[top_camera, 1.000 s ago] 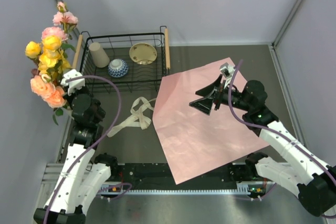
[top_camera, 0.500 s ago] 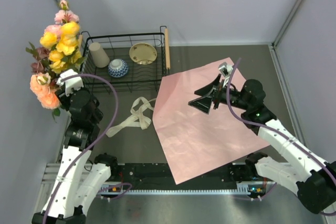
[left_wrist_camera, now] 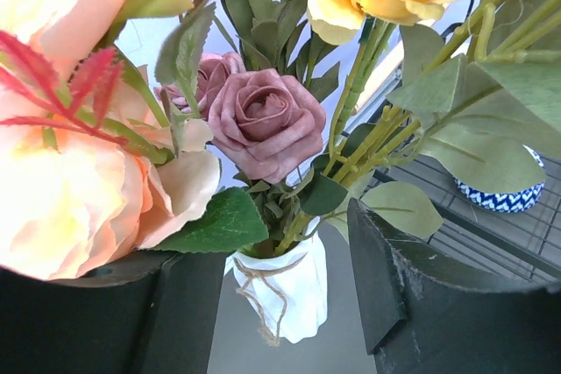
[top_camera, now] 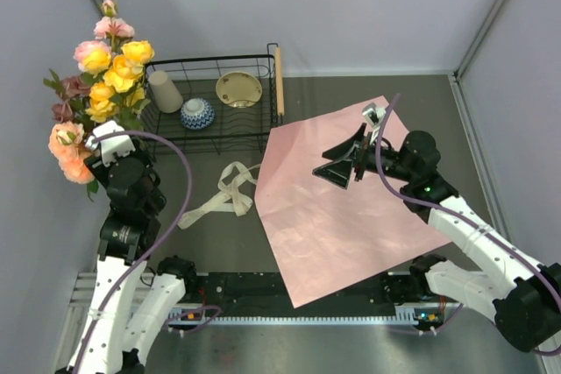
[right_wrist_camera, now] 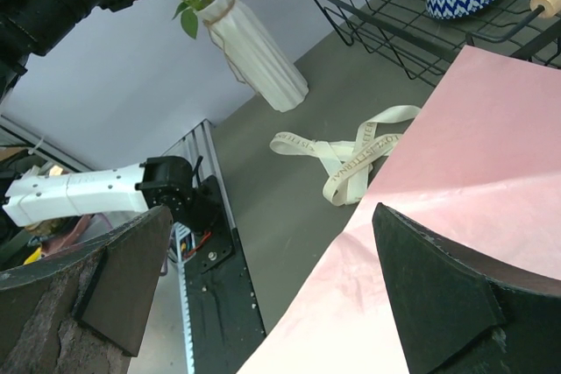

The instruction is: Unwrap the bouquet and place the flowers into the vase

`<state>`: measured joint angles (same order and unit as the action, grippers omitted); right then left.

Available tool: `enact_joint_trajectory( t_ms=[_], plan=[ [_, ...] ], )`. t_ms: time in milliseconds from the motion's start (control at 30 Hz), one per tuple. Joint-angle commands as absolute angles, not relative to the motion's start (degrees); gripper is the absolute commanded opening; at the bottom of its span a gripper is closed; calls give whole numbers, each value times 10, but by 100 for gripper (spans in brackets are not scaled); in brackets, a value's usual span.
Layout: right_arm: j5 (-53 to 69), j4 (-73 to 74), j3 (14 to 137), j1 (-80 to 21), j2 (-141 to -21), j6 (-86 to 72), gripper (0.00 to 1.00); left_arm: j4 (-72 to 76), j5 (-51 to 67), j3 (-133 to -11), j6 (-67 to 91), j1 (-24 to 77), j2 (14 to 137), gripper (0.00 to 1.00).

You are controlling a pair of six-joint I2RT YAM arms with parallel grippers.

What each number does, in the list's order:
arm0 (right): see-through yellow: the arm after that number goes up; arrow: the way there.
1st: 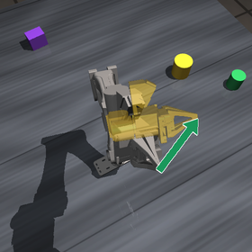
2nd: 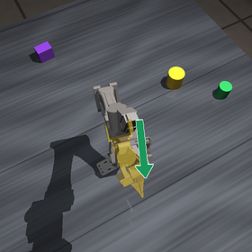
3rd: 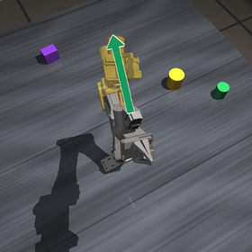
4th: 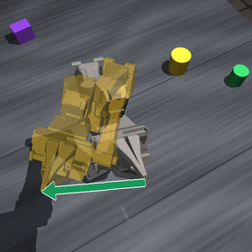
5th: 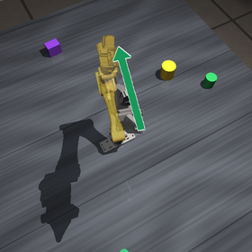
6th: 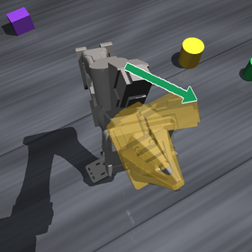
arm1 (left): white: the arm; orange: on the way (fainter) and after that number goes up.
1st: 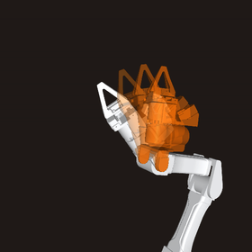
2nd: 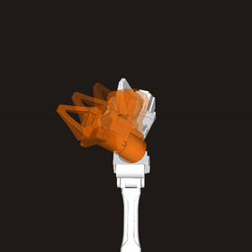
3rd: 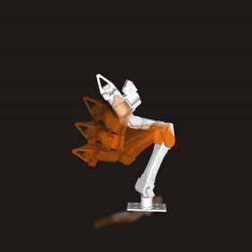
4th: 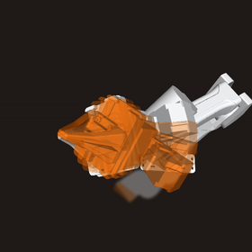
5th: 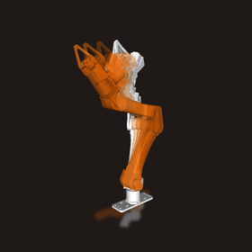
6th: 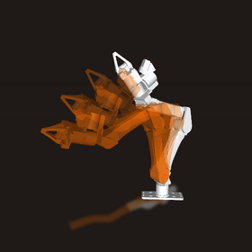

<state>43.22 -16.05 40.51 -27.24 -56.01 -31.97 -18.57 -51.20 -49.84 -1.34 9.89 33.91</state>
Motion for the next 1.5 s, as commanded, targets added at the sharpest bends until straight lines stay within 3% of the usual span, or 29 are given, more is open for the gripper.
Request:
enact_joint_trajectory(
  t_ms=[0,67,133,167,400,567,667,733,767,867,1167,1467],
  plan=[
    [441,-194,413,-272,-560,-323,99,-185,-510,-538,-3,96,332,62],
    [441,-195,413,-273,-558,-322,99,-185,-508,-541,-2,96,329,61],
    [441,-197,415,-273,-560,-322,99,-183,-513,-540,-4,96,328,51],
    [442,-197,415,-273,-561,-323,99,-178,-525,-537,-7,96,329,42],
    [446,-199,413,-272,-561,-323,99,-136,-566,-523,-43,96,331,16],
    [446,-201,410,-272,-558,-322,99,-150,-565,-542,-40,96,327,13],
    [446,-205,406,-273,-558,-323,99,-197,-546,-571,-21,96,323,19],
    [446,-206,404,-273,-558,-323,99,-225,-513,-597,-4,96,319,34],
    [446,-206,403,-272,-558,-323,98,-243,-499,-603,-2,96,314,50],
    [447,-205,403,-272,-558,-323,99,-250,-454,-620,-2,96,294,64],
    [443,-191,404,-272,-550,-321,98,-246,-389,-661,-2,96,280,72],
    [393,-125,417,-272,-546,-301,98,-211,28,-710,40,98,305,78]
  ],
)
